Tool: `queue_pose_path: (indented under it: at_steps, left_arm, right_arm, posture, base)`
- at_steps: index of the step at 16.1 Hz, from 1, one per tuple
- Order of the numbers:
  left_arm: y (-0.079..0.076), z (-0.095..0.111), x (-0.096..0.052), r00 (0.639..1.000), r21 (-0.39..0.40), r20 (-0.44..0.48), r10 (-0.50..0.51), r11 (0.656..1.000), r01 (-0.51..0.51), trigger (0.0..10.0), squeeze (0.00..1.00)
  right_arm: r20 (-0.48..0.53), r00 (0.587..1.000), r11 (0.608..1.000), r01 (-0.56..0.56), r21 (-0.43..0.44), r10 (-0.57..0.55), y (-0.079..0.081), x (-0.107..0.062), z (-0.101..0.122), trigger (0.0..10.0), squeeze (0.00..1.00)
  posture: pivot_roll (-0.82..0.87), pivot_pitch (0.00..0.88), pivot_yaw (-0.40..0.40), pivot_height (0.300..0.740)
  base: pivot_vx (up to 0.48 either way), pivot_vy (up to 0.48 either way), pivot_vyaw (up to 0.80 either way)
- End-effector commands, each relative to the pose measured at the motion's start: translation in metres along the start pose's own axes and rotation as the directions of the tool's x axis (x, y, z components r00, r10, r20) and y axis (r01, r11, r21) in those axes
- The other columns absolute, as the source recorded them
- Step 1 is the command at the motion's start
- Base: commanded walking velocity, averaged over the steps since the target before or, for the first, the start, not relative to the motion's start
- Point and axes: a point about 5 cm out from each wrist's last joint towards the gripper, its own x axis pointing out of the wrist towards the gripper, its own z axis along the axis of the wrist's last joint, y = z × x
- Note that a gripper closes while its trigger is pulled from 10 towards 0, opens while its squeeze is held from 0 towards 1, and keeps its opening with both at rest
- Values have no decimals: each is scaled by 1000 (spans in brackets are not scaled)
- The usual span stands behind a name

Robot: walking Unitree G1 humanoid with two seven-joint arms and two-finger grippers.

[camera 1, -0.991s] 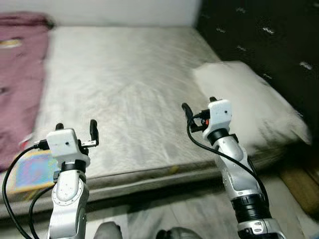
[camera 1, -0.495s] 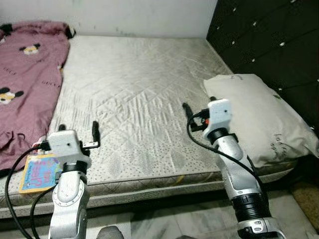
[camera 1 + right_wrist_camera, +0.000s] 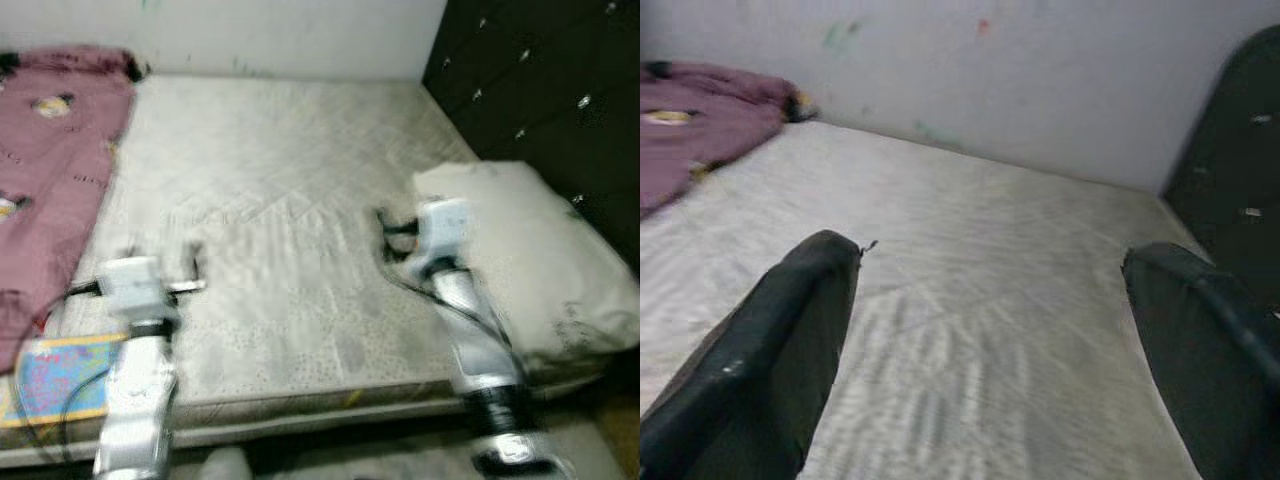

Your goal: Clean up the room

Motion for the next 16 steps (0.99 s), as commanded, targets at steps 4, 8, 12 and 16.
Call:
queue_pose_path:
  at_steps: [4, 8, 12, 16]
  left_arm:
    - [-6, -3, 0, 1000, -27, -21, -23, 999, 23, 10000, 0]
    - [-7, -4, 1, 999, -34, -25, -31, 999, 30, 10000, 0]
    - [-7, -5, 1, 999, -38, -28, -32, 999, 31, 10000, 0]
    - [-8, -4, 2, 999, -39, -23, -30, 999, 29, 10000, 0]
  right_arm:
    - [-18, 1000, 1000, 25, -6, -25, -11, -3, -4, 10000, 0]
    - [-19, 1000, 1000, 7, -25, -8, -8, -2, -4, 10000, 0]
    - [-29, 1000, 1000, 0, -11, 0, -8, -2, -6, 10000, 0]
    - [-38, 999, 1000, -13, 0, 13, -7, -1, -8, 10000, 0]
  posture:
    - [4, 0, -79, 740]
    - [5, 0, -82, 740]
    - [4, 0, -82, 740]
    - [3, 0, -84, 740]
  base:
    - [0, 62, 0]
    - [0, 471, 0]
    - [0, 480, 0]
    - [0, 480, 0]
